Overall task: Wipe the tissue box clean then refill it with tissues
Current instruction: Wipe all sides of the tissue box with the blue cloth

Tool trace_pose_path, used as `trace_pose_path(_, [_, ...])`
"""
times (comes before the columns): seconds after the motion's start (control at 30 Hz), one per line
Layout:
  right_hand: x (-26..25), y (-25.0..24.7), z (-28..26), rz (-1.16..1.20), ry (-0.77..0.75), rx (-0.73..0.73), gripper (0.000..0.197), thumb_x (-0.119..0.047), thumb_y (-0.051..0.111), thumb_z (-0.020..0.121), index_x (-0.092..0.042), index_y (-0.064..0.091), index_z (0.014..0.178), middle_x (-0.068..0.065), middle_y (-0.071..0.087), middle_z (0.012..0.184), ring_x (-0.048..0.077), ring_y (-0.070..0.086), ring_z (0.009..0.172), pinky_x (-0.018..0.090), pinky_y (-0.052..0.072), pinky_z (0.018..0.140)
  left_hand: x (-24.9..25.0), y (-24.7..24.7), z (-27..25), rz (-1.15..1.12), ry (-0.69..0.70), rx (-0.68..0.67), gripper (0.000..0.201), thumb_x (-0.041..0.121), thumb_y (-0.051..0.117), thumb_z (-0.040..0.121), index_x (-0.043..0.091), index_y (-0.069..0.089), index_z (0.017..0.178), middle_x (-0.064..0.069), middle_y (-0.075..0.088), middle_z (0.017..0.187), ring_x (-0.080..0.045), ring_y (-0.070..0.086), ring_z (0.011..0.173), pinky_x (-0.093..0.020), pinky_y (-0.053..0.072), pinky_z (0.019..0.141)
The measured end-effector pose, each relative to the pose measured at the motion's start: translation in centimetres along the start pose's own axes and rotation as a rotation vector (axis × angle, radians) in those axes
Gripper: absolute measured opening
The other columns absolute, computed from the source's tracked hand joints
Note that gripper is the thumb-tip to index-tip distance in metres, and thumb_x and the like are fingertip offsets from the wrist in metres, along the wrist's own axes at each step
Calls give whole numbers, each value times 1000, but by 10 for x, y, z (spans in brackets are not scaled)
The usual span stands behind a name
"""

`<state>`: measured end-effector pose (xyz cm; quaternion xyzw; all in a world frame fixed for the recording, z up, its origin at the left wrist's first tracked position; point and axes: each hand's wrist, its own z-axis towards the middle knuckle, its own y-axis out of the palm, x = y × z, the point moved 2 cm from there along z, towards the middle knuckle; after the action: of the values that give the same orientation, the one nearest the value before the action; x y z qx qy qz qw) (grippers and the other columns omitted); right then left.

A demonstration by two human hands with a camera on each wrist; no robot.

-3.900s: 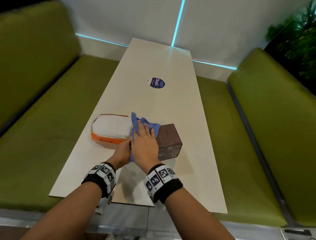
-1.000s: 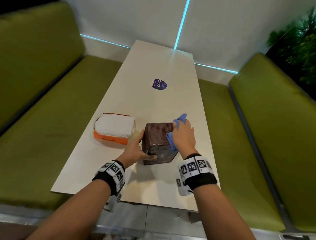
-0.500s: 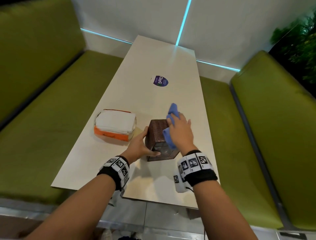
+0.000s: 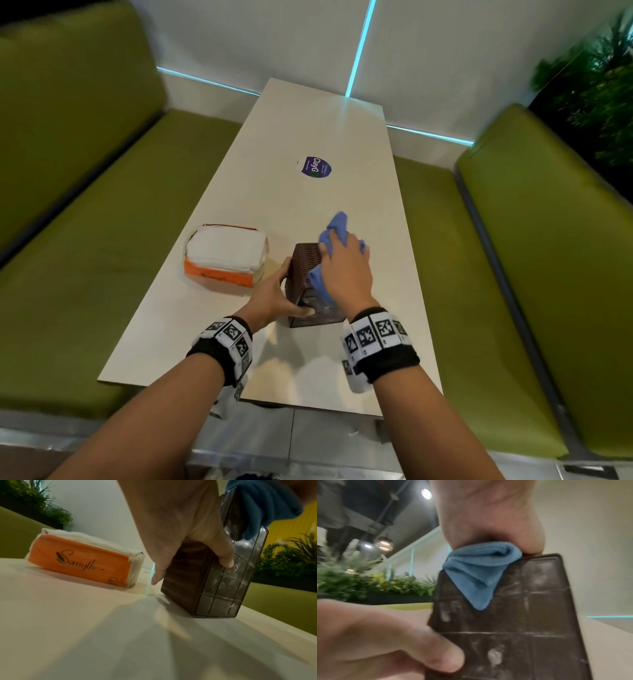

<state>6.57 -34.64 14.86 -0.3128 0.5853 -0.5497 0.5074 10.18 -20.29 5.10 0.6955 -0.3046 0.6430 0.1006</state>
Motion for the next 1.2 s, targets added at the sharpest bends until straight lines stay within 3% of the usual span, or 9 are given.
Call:
trace_pose_path(0.1, [20, -4, 13, 161, 157, -23, 38, -28, 30, 103, -19, 47, 136, 11, 45, 134, 30, 49, 117, 37, 42, 98, 3, 2, 1, -20, -3, -18, 135, 38, 97, 37, 27, 26, 152, 10, 53, 141, -8, 47, 132, -40, 44, 109])
trace_pose_path(0.3, [65, -23, 9, 646, 391, -143, 31, -31, 36, 101, -16, 56, 82, 9, 54, 88, 25, 52, 83, 34, 41, 70, 20, 3, -14, -100, 69, 0, 100, 21, 95, 47, 31, 46, 134, 14, 62, 126, -7, 54, 123, -35, 45, 106])
trace_pose_path(0.4, [101, -15, -30, 1160, 659, -220, 22, -32, 43, 101, -17, 56, 90, 9, 60, 94, 21, 59, 75, 33, 51, 67, 16, -8, -25, -293, 54, 33, 87, 6, 93, 57, 29, 52, 131, 10, 63, 128, -8, 56, 122, -29, 50, 100])
trace_pose_path(0.53, [116, 21, -87, 1651, 755, -397, 47, -49, 56, 92, -14, 55, 124, 13, 60, 124, 31, 65, 106, 42, 58, 81, 14, -23, -38, -561, -18, 42, 72, 1, 86, 67, 16, 55, 130, -6, 65, 128, -22, 62, 119, -28, 56, 87])
trace_pose_path(0.77, [58, 28, -109, 1822, 534, -681, 82, -26, 96, 47, -8, 65, 120, 23, 62, 126, 40, 63, 112, 47, 57, 87, 45, -6, -57, -655, 10, -134, 70, 8, 85, 64, 12, 56, 128, -15, 65, 126, -28, 61, 120, -40, 54, 95])
trace_pose_path(0.87, [55, 13, -106, 1787, 417, -722, 50, -17, 92, 54, -7, 77, 101, 23, 70, 113, 36, 69, 101, 40, 59, 83, 56, -2, -60, -623, 14, -193, 85, 17, 93, 57, 11, 52, 131, -16, 64, 128, -30, 59, 122, -40, 53, 94])
trace_pose_path(1.0, [70, 4, -99, 1585, 382, -638, 53, -13, 80, 70, -6, 65, 120, 16, 71, 114, 30, 69, 103, 33, 57, 87, 59, -18, -61, -568, -18, -284, 106, 29, 97, 46, 22, 45, 138, -2, 65, 129, -23, 57, 126, -31, 52, 94])
trace_pose_path(1.1, [84, -4, -92, 1370, 336, -541, 47, -14, 76, 75, -11, 62, 120, 1, 76, 102, 18, 72, 94, 24, 57, 80, 51, -43, -56, -554, -65, -218, 151, 32, 99, 38, 42, -1, 152, 14, 27, 156, -15, 30, 143, -41, 35, 114])
trace_pose_path(1.2, [94, -6, -82, 1246, 299, -571, 77, -22, 89, 62, -8, 55, 129, 6, 73, 112, 18, 70, 98, 22, 55, 76, 51, -51, -47, -366, -28, -279, 147, 33, 97, 45, 49, -5, 150, 22, 9, 159, -8, 13, 147, -44, 16, 122])
